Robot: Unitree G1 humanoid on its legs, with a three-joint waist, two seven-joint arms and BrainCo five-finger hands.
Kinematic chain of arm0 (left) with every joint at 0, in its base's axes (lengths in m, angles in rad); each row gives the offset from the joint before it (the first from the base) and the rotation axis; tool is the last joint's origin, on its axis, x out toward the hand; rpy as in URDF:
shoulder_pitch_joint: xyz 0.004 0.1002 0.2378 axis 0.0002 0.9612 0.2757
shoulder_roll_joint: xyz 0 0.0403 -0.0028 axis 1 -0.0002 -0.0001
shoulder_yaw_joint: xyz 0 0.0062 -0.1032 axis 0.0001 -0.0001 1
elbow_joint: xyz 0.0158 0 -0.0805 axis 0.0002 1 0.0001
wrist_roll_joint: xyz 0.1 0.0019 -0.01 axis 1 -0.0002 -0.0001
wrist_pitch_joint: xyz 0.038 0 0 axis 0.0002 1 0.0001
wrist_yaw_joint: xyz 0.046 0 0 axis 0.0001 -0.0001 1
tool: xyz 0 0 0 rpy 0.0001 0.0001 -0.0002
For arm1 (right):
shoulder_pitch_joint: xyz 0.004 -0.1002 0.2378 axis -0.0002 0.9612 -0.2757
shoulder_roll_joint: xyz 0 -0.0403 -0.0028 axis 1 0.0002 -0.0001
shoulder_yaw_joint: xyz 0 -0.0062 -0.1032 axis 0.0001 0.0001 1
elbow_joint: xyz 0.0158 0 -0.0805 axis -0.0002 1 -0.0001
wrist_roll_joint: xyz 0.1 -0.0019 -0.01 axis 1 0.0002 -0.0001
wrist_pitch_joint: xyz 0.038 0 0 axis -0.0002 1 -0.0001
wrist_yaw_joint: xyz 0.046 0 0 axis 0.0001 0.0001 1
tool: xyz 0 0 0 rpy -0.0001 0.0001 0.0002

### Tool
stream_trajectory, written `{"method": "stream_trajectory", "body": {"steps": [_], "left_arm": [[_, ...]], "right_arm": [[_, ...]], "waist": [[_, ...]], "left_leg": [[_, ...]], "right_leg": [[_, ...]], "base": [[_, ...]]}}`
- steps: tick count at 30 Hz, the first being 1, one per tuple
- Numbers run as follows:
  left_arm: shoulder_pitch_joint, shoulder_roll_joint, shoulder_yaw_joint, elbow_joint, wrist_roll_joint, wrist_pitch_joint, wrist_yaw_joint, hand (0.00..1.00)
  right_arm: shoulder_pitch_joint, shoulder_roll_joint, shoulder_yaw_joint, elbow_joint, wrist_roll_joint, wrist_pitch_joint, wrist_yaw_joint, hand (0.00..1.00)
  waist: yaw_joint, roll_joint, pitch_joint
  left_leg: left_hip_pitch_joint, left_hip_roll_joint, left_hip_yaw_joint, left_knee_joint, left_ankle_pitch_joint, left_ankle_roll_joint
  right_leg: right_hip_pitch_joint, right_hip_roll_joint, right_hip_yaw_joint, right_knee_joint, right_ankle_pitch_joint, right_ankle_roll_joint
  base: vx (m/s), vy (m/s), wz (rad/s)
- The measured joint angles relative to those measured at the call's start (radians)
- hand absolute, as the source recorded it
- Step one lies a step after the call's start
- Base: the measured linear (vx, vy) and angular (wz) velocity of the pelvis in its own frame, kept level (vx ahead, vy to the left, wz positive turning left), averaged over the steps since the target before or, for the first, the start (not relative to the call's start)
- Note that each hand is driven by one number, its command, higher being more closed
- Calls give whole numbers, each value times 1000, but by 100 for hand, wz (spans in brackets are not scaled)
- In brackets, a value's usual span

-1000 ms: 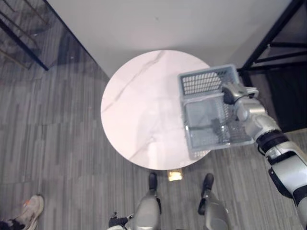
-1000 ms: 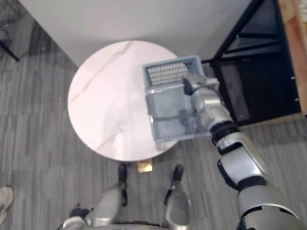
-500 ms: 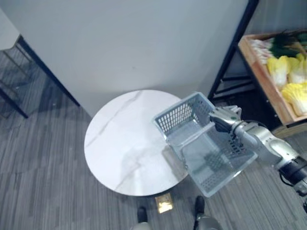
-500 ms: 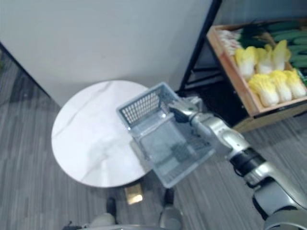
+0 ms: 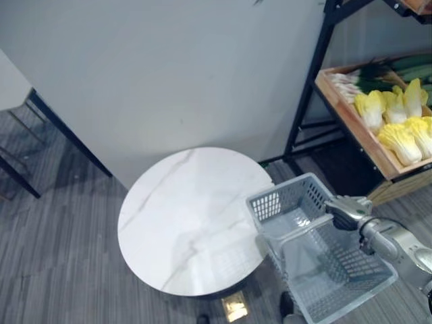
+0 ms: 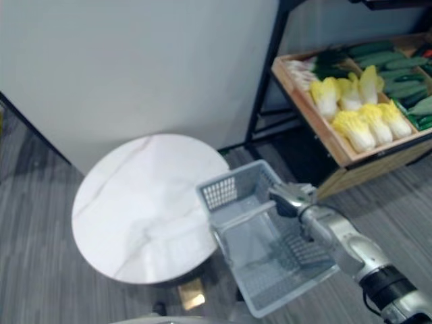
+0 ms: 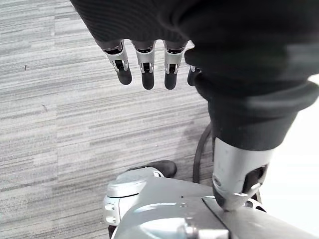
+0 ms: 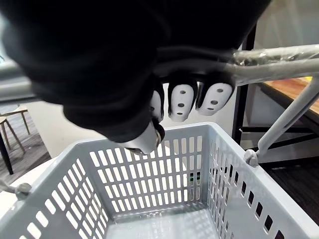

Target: Pick vegetable in the basket

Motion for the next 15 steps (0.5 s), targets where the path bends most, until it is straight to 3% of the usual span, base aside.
{"method": "stream_trajectory", "body": {"steps": [3, 4, 6, 9, 10, 11, 12, 13, 15], "left_arm": [[-1, -7, -3, 2, 0, 1, -9, 0], [-1, -7, -4, 2, 0, 1, -9, 0], [-4, 3, -4, 5, 0, 12, -6, 0], [-13, 25, -9, -4, 2, 16, -1, 0], [-20, 54, -36, -14, 3, 15, 1, 0], [-27, 60, -46, -11, 11, 17, -1, 0], [-53, 56, -61, 0, 35, 18, -4, 0], [-67, 55, -63, -3, 40, 18, 2, 0], [-65, 69, -75, -1, 40, 16, 4, 0]], "right_arm": [[42, 64, -116, -1, -2, 9, -27, 100], [51, 73, -129, -2, -3, 11, -31, 100], [123, 148, -231, -40, -4, 36, -73, 100], [152, 186, -275, -103, -42, 48, -100, 100], [167, 197, -285, -136, -55, 63, -113, 100], [168, 205, -285, -136, -71, 70, -113, 100], [154, 229, -273, -134, -83, 85, -112, 100], [142, 228, -259, -134, -87, 81, -116, 100], [122, 228, -246, -115, -87, 77, -123, 100]], "waist": [[-10, 15, 10], [-13, 15, 11], [-23, -1, 17], [-50, -26, 24], [-71, -54, 36], [-75, -56, 38], [-52, -29, 57], [-44, -14, 82], [-40, -20, 86]], "left_leg": [[-82, 50, -1, 215, -112, -3], [-83, 51, 0, 222, -118, -2], [-84, 44, 51, 251, -141, 3], [-138, 32, 122, 308, -163, 22], [-189, 14, 155, 361, -180, 52], [-191, -5, 171, 335, -183, 69], [-157, 30, 258, 249, -154, 128], [-130, 67, 335, 227, -134, 121], [-95, 80, 417, 207, -125, 133]], "right_leg": [[-65, 21, 24, 149, -62, -6], [-68, 21, 27, 160, -67, -7], [-103, 15, 85, 183, -74, 3], [-178, 12, 173, 157, -62, 23], [-219, 1, 203, 110, -77, -8], [-215, -8, 176, 60, -100, -56], [-239, -4, 38, 105, -120, -148], [-268, -3, -97, 315, -101, -197], [-225, -34, -216, 468, -128, -225]], "base": [[-44, 2, -16], [-51, 37, -20], [-102, 82, -57], [-119, 107, -74], [-118, 156, -90], [-196, 238, -158], [-194, 237, -180], [-164, 228, -194], [-31, 129, -152]]}}
